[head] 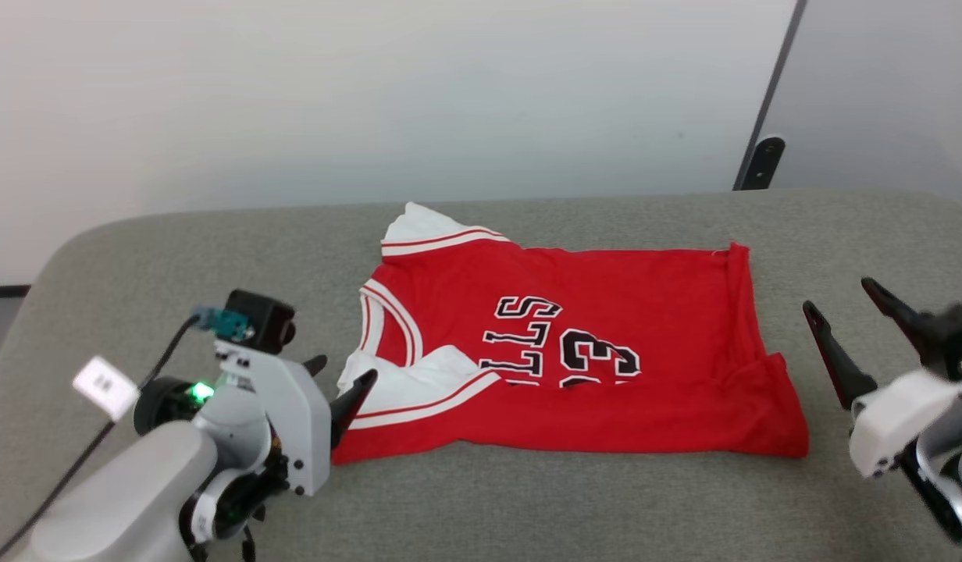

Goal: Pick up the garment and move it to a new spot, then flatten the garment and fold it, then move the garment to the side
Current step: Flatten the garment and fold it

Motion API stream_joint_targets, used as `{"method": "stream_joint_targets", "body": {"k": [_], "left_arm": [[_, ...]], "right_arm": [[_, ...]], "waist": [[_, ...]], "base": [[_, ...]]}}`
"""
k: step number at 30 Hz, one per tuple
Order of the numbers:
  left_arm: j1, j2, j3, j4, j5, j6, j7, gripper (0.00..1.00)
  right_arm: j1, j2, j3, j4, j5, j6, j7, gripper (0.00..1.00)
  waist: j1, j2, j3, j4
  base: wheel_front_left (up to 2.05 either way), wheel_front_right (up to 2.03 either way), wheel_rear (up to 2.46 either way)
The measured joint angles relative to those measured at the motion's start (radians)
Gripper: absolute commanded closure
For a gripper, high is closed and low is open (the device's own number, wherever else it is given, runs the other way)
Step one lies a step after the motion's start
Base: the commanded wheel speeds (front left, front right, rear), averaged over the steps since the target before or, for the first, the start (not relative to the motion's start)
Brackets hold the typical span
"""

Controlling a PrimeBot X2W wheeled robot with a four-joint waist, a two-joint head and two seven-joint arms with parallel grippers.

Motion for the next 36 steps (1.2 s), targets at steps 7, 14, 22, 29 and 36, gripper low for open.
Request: {"method": "stream_joint_targets", "body": {"k": [7, 14, 22, 29, 36], "left_arm": [[0.069, 0.010, 0.021, -0.011, 0.027, -0.013, -0.156, 0.00], [0.114, -0.006, 0.030, 0.033, 0.045, -0.020, -0.257, 0.00], [0.123, -0.004, 0.038, 0.092, -0.011, -0.040, -0.208, 0.00], [0.056, 0.020, 0.025, 0.154, -0.082, -0.054, 0.001, 0.00], [-0.024, 0.021, -0.017, 0.253, -0.116, -0.057, 0.215, 0.00]], "right_arm": [[0.195, 0.136, -0.212, -0.105, -0.129, 0.000, -0.123, 0.00], [0.360, 0.260, -0.358, -0.261, -0.252, 0.000, -0.144, 0.00], [0.450, 0.342, -0.417, -0.373, -0.281, 0.000, -0.113, 0.00], [0.452, 0.357, -0.430, -0.410, -0.270, 0.000, -0.089, 0.00], [0.429, 0.359, -0.416, -0.415, -0.258, 0.000, -0.072, 0.00]], "waist": [[0.0000, 0.0000, -0.012, -0.031], [0.0000, 0.0000, -0.015, -0.048], [0.0000, 0.0000, 0.007, -0.084], [0.0000, 0.0000, 0.048, -0.121], [0.0000, 0.0000, 0.096, -0.153]], "base": [[0.00, 0.00, 0.00], [0.00, 0.00, 0.00], [0.00, 0.00, 0.00], [0.00, 0.00, 0.00], [0.00, 0.00, 0.00]]}}
